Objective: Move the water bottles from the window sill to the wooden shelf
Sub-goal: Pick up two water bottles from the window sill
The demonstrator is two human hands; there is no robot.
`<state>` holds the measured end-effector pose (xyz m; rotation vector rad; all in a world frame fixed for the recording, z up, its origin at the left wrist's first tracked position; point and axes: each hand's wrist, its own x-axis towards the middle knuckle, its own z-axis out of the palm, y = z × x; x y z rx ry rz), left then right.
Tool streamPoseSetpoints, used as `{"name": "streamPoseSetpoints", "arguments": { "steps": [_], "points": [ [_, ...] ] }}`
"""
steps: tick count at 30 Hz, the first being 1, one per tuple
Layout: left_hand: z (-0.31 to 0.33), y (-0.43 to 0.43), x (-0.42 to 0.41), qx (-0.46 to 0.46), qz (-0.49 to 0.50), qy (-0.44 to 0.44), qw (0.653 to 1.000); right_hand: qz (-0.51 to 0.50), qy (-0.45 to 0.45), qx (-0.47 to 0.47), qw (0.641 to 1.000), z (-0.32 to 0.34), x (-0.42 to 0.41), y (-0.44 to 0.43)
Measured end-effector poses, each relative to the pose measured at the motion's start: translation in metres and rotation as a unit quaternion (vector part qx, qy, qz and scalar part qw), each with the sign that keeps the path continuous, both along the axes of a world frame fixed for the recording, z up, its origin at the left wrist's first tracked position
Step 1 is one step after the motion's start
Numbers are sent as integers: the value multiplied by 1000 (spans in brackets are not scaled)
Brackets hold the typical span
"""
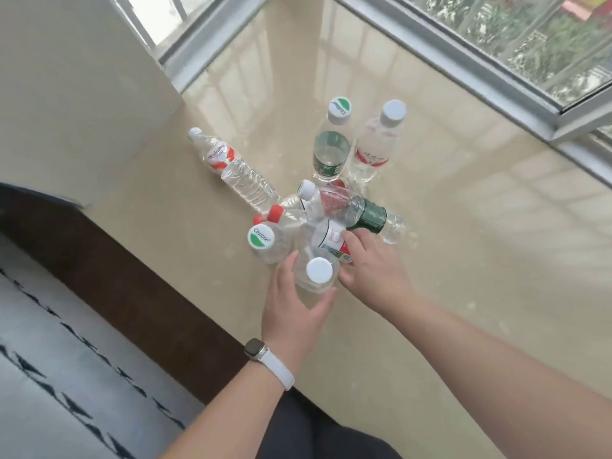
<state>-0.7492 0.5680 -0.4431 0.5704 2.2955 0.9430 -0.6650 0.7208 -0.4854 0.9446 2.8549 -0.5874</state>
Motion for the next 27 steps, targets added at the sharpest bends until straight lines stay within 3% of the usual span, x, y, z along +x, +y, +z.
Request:
{"name": "streamPoseSetpoints", "arguments": {
  "steps": [13, 22, 27],
  "points": [
    [8, -1, -1, 53, 60, -59, 995, -86, 56, 65, 993, -22, -14, -11],
    [22, -15, -2, 54, 44, -78, 995, -97, 48, -4, 994, -12, 4, -7],
    [37, -20, 2, 48, 19, -75, 996, -128, 128, -70, 981, 5, 19, -17]
  ]
}}
